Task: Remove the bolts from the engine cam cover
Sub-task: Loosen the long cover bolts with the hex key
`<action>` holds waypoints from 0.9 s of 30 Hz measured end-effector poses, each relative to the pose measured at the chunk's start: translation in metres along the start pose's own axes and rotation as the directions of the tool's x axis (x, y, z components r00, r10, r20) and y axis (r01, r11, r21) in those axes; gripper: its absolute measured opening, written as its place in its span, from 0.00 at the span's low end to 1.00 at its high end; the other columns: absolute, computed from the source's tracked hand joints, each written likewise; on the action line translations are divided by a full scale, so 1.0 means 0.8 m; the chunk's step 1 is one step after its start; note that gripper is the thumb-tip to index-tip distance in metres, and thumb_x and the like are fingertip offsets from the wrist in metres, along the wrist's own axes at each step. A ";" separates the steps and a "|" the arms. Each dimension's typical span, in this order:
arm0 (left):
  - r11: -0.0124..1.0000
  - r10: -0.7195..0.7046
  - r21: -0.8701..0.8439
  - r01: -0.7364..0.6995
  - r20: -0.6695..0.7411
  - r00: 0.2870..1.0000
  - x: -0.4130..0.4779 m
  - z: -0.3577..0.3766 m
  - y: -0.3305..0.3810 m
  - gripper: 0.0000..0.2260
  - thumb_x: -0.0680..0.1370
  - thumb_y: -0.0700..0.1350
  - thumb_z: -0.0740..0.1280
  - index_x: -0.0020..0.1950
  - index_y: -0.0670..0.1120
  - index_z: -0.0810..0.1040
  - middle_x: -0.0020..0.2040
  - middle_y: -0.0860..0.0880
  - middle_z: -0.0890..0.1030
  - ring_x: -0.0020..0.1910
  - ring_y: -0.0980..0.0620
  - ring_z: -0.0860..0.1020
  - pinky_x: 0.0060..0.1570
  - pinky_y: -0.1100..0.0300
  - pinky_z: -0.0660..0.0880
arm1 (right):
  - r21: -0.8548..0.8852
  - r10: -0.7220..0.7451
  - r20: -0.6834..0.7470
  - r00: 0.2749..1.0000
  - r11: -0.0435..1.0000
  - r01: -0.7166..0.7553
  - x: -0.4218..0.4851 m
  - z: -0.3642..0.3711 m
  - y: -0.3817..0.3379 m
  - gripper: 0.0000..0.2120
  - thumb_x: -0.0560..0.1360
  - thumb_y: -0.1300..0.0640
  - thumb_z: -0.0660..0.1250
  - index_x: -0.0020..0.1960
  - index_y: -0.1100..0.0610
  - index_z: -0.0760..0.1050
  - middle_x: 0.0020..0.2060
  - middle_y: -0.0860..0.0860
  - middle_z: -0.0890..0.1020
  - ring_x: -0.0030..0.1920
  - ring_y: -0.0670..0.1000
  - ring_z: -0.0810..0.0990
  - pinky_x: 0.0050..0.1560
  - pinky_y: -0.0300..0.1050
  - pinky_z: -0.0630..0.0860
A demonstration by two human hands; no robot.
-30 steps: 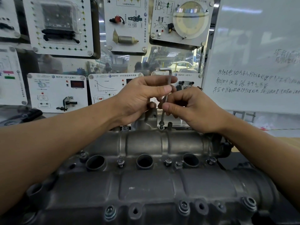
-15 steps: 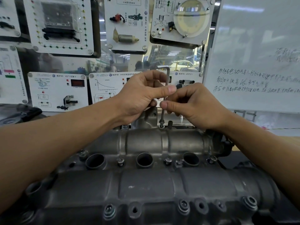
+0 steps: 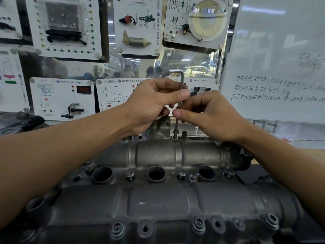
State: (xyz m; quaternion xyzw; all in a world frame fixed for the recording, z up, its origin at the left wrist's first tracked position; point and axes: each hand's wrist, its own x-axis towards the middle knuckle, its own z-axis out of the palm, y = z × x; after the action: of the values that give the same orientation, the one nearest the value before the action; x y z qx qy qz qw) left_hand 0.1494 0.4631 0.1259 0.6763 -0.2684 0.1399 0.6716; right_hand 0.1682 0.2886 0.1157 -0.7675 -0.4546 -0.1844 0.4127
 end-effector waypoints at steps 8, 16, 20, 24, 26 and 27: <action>0.997 0.051 0.056 -0.049 -0.042 0.998 0.000 0.006 0.000 0.10 0.66 0.46 0.75 0.37 0.47 0.74 0.30 0.54 0.78 0.27 0.58 0.72 0.25 0.66 0.66 | -0.059 -0.052 -0.014 0.999 0.997 0.051 0.000 -0.002 0.005 0.11 0.77 0.58 0.71 0.38 0.62 0.81 0.28 0.50 0.80 0.28 0.46 0.74 0.32 0.38 0.71; 0.996 0.042 0.078 -0.041 -0.008 0.999 -0.004 0.004 0.006 0.05 0.79 0.43 0.67 0.47 0.46 0.83 0.40 0.53 0.84 0.31 0.56 0.70 0.28 0.66 0.66 | -0.075 0.003 0.055 0.998 0.997 0.001 -0.001 -0.003 0.001 0.12 0.79 0.56 0.67 0.40 0.60 0.81 0.26 0.55 0.72 0.27 0.48 0.67 0.31 0.39 0.66; 0.994 0.091 0.077 -0.084 -0.091 0.992 -0.003 0.009 0.004 0.07 0.68 0.46 0.74 0.36 0.46 0.77 0.33 0.48 0.78 0.27 0.56 0.69 0.24 0.65 0.66 | -0.016 -0.013 -0.036 0.999 1.000 0.013 0.000 0.000 -0.001 0.07 0.73 0.50 0.74 0.38 0.51 0.84 0.29 0.56 0.81 0.29 0.51 0.72 0.33 0.45 0.71; 0.979 0.166 0.136 -0.152 -0.101 0.981 -0.001 0.010 0.001 0.13 0.72 0.37 0.74 0.34 0.44 0.71 0.26 0.53 0.75 0.23 0.59 0.70 0.23 0.68 0.67 | -0.011 -0.026 -0.056 0.998 1.000 0.026 0.002 0.000 0.004 0.10 0.72 0.53 0.75 0.38 0.60 0.84 0.30 0.60 0.81 0.29 0.55 0.73 0.32 0.46 0.71; 0.971 0.191 0.163 -0.177 -0.079 0.978 -0.001 0.010 0.000 0.13 0.72 0.37 0.74 0.35 0.44 0.71 0.25 0.56 0.75 0.23 0.60 0.71 0.24 0.69 0.68 | -0.021 -0.029 -0.036 0.999 0.999 0.028 0.002 0.000 0.004 0.10 0.74 0.55 0.74 0.37 0.59 0.83 0.30 0.58 0.81 0.30 0.51 0.73 0.33 0.43 0.71; 0.971 0.192 0.160 -0.179 -0.071 0.979 -0.002 0.010 0.000 0.12 0.72 0.39 0.74 0.35 0.44 0.72 0.26 0.56 0.76 0.23 0.60 0.71 0.24 0.69 0.67 | -0.032 -0.029 -0.021 0.999 0.999 0.028 0.002 -0.001 0.004 0.09 0.75 0.56 0.74 0.36 0.58 0.82 0.30 0.56 0.81 0.30 0.49 0.74 0.34 0.42 0.71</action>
State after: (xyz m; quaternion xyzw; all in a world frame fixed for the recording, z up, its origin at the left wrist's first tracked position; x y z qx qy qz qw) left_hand 0.1468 0.4553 0.1248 0.6911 -0.2898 0.2510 0.6127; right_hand 0.1718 0.2880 0.1154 -0.7654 -0.4580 -0.2057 0.4026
